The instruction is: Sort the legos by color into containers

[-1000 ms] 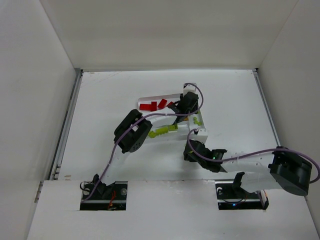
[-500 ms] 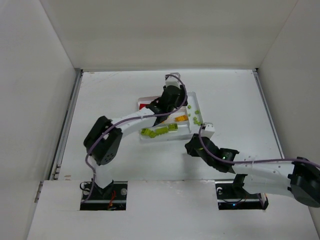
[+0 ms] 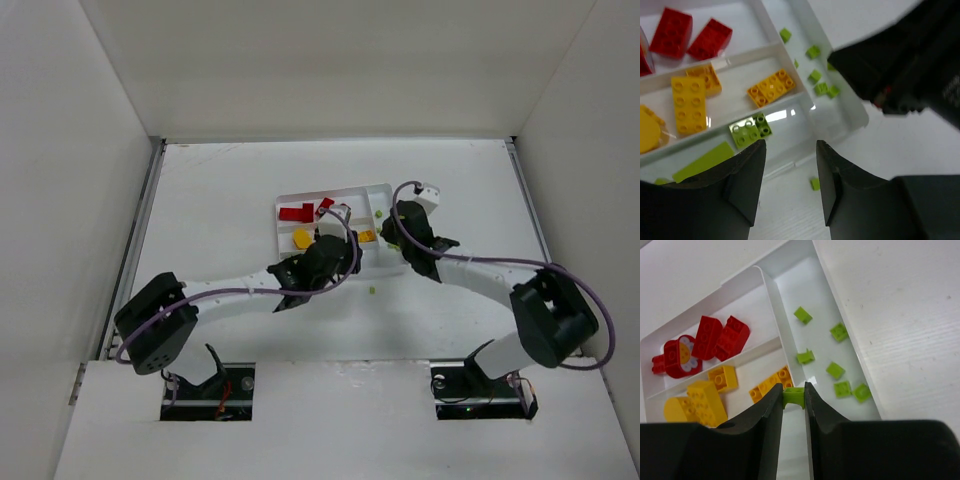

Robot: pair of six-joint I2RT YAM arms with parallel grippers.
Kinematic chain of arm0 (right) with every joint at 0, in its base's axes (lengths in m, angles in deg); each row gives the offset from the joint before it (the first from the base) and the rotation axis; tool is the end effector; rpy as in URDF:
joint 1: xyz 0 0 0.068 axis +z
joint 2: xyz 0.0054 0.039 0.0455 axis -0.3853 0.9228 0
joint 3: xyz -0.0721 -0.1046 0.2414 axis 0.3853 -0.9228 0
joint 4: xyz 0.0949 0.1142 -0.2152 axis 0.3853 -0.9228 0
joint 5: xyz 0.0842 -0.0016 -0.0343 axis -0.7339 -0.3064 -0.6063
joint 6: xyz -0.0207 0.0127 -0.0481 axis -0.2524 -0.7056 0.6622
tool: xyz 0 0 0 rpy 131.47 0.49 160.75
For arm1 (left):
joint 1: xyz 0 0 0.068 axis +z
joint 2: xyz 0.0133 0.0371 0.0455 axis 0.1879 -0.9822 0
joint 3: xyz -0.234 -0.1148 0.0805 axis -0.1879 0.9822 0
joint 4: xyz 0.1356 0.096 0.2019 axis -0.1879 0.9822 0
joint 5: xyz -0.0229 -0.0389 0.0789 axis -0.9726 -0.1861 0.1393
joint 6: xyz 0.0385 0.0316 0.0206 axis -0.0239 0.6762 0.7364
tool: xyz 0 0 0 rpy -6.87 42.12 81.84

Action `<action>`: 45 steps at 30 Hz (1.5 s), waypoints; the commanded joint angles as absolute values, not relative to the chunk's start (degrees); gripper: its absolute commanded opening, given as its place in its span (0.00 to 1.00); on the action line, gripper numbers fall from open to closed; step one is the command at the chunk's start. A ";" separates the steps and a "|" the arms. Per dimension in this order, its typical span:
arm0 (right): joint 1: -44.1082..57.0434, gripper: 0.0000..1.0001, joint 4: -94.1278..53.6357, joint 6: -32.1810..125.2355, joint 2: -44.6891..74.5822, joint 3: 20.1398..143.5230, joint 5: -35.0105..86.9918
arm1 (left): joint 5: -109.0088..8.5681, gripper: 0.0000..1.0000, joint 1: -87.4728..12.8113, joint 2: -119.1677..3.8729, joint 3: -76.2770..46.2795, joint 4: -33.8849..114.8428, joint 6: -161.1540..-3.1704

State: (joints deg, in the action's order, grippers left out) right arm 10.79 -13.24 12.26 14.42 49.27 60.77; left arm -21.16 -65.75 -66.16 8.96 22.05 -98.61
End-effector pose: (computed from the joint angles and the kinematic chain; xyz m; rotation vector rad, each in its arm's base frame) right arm 0.2577 0.1508 0.2180 0.4140 2.0200 0.3065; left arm 0.1998 -0.2624 0.2536 0.1781 1.8646 -0.6846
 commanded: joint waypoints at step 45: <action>10.08 0.48 -4.27 14.58 -4.17 36.79 61.84 | -10.76 0.17 -79.96 -89.82 1.80 23.86 -101.70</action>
State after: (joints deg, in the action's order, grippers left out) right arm 10.03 -8.10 15.17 -2.76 37.59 62.30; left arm -12.38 -80.11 -89.48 3.11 23.12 -101.54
